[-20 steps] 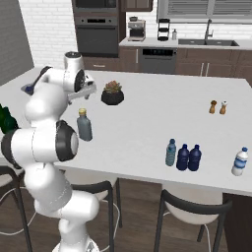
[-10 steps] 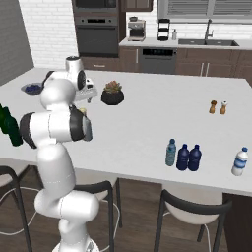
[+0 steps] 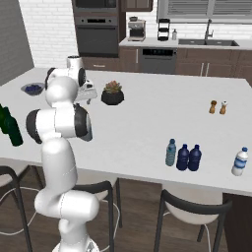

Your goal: Move the plastic bottles in the middle to the plastics group, and the glass bottles in the middle to the glass group.

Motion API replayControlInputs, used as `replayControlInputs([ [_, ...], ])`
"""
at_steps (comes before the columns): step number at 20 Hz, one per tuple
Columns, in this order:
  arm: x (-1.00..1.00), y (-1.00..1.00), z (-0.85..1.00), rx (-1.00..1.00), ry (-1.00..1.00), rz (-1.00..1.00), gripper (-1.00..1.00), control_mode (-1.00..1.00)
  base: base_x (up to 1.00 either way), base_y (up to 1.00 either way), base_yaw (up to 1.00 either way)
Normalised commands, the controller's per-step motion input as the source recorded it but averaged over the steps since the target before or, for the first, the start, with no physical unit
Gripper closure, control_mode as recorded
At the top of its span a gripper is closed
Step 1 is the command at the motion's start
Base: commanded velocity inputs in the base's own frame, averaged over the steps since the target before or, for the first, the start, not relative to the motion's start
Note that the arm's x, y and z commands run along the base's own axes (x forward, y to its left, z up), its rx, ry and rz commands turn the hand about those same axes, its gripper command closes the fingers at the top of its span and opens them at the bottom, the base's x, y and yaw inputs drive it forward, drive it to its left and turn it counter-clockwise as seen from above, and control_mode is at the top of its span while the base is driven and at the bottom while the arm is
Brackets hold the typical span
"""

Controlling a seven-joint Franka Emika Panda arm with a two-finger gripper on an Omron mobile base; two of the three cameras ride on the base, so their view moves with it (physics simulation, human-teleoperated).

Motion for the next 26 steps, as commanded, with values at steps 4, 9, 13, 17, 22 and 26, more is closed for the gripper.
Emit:
replayControlInputs([
  [4,0.0,0.0,-0.14,0.0,0.07,0.0,-1.0,-1.0,0.0,0.0,0.0],
  [9,0.0,0.0,-0.19,0.0,0.05,0.0,-1.0,-1.0,0.0,0.0,0.0],
  [13,0.0,0.0,-0.31,0.0,0.01,0.0,-1.0,-1.0,0.0,0.0,0.0],
  [17,0.0,0.0,-0.36,0.0,0.0,0.0,-1.0,-1.0,0.0,0.0,0.0],
  [22,0.0,0.0,-0.21,0.0,0.0,0.0,-1.0,-1.0,0.0,0.0,0.0],
  [26,0.0,0.0,-0.08,0.0,0.0,0.0,-1.0,-1.0,0.0,0.0,0.0],
])
